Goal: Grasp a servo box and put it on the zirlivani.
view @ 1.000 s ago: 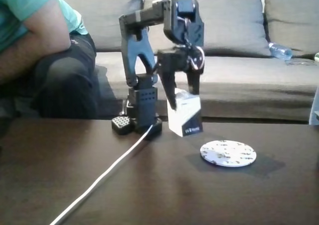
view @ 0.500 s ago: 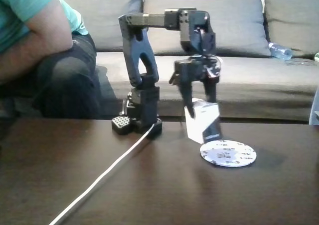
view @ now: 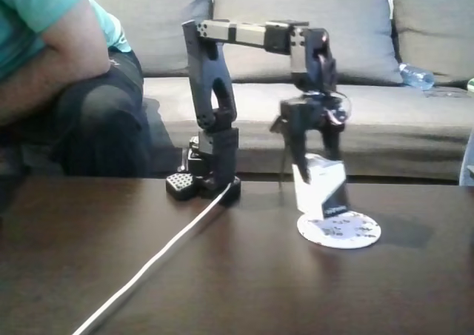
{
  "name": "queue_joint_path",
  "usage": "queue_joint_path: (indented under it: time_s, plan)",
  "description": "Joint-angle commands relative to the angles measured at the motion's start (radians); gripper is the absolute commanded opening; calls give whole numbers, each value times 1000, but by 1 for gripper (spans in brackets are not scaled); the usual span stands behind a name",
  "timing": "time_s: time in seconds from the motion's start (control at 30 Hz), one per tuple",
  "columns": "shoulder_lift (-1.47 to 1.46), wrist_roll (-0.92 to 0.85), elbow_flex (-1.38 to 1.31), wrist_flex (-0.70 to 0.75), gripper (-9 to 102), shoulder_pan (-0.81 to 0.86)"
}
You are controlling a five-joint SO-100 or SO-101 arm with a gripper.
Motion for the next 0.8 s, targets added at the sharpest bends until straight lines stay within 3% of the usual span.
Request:
queue_joint_path:
  time_s: [0.0, 0.5, 0.77]
  plan:
    - [-17, 6, -14, -21, 13, -2]
    - [-55, 49, -18, -51, 19, -58]
    - [-48, 43, -14, -48, 33, -57]
